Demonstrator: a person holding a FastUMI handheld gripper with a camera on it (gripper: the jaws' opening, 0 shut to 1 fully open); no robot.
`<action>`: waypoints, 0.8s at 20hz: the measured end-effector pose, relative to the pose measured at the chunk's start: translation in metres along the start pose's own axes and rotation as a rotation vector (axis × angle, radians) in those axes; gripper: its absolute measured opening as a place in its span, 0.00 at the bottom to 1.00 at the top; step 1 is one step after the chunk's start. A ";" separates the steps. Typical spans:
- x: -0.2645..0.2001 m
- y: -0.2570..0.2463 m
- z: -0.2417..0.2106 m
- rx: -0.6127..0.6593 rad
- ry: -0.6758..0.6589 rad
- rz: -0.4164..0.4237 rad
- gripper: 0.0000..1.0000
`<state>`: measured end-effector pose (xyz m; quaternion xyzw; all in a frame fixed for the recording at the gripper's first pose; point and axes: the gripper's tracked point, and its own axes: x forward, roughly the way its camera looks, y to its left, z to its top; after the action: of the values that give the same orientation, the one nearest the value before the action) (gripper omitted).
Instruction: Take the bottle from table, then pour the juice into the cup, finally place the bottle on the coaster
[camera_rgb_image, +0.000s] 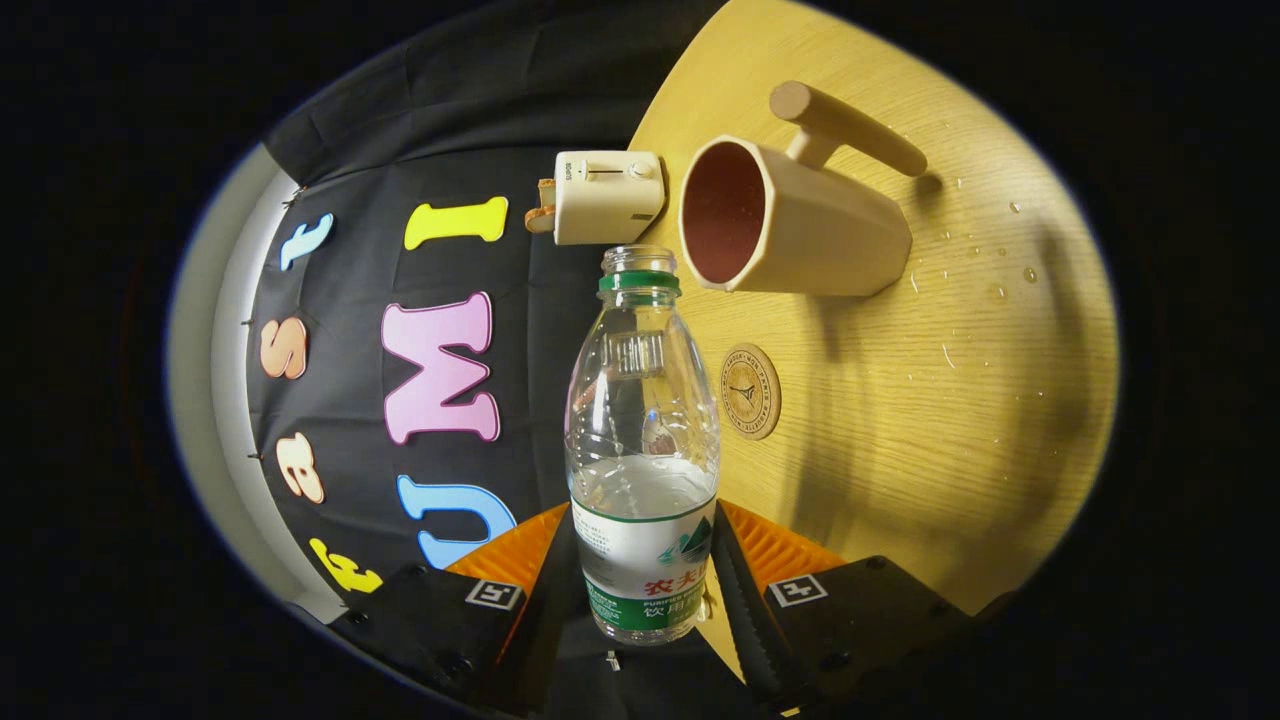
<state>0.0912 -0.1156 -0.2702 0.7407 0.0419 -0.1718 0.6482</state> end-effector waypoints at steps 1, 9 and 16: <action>0.000 0.001 0.001 0.018 -0.005 0.001 0.74; 0.006 0.001 0.002 0.068 -0.017 -0.004 0.74; 0.006 0.004 0.002 0.120 -0.026 0.002 0.74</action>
<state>0.0976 -0.1189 -0.2684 0.7760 0.0223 -0.1829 0.6033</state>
